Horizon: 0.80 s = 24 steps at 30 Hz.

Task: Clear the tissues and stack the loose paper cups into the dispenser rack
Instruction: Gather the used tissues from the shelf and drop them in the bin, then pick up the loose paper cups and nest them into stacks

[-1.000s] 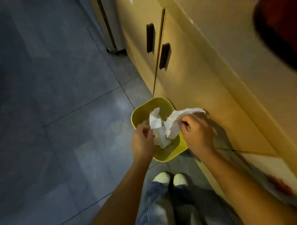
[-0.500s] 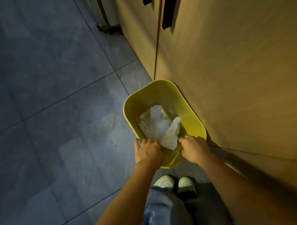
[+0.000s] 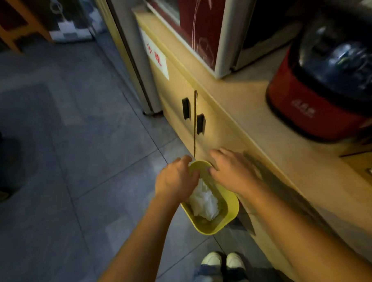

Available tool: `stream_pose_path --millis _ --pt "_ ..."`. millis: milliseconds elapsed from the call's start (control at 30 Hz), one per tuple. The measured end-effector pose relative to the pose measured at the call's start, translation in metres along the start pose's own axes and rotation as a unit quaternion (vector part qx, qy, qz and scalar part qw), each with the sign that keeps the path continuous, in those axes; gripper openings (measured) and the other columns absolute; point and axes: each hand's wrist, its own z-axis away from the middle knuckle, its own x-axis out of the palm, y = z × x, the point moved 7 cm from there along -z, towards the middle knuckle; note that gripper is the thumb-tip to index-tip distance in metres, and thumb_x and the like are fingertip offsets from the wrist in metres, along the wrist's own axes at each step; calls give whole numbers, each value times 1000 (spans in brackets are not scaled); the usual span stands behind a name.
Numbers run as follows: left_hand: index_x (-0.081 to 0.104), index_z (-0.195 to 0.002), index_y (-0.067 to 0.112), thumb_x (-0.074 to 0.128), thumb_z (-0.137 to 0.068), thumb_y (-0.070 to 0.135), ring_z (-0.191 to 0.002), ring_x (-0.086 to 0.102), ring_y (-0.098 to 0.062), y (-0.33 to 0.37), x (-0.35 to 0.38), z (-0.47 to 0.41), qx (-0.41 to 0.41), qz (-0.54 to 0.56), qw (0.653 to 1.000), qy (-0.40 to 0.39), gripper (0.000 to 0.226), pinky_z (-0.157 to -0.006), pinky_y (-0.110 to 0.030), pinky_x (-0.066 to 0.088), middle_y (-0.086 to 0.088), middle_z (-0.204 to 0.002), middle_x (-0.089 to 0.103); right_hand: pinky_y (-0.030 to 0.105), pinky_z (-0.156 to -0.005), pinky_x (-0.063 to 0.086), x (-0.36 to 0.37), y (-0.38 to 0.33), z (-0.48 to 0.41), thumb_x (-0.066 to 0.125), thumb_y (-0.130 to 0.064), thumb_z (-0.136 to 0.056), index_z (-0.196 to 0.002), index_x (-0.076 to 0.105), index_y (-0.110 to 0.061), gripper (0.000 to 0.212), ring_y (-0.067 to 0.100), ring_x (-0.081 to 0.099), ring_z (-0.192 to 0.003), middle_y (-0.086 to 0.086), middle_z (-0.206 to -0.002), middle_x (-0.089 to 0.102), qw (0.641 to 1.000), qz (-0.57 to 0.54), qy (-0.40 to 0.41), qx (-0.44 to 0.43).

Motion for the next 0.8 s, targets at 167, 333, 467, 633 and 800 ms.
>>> stream_pose_path --millis 167,333,467,633,800 --pt "52 -121 21 50 -88 44 -103 61 -32 65 -94 17 81 0 995 59 41 -82 -43 52 -8 -118 64 38 -84 43 -123 -35 23 56 -31 -86 -121 50 -15 40 30 54 -105 11 -118 58 994 -9 111 -9" --pt "53 -121 24 51 -87 45 -103 61 -26 134 -174 39 172 12 979 108 39 -79 -39 51 -3 -114 66 41 -85 48 -229 -51 66 59 -30 -85 -118 52 -14 37 29 56 -105 8 -118 59 977 22 212 -3" --pt "54 -118 23 52 -87 44 -102 62 -21 192 -219 65 246 54 958 137 38 -80 -38 52 0 -113 66 39 -90 44 -301 -48 107 57 -33 -86 -124 50 -17 42 26 55 -109 4 -123 56 958 37 285 24" --pt "59 -111 25 55 -87 39 -98 62 -16 277 -237 103 358 108 920 119 28 -81 -39 52 3 -105 68 39 -85 47 -363 -30 163 58 -32 -85 -120 52 -17 38 25 56 -105 3 -118 57 933 44 351 67" --pt "58 -112 25 54 -87 41 -100 62 -17 349 -227 128 412 105 900 97 30 -83 -40 53 3 -108 68 32 -79 42 -394 8 223 56 -33 -87 -123 50 -17 40 24 54 -106 4 -121 55 914 66 377 137"
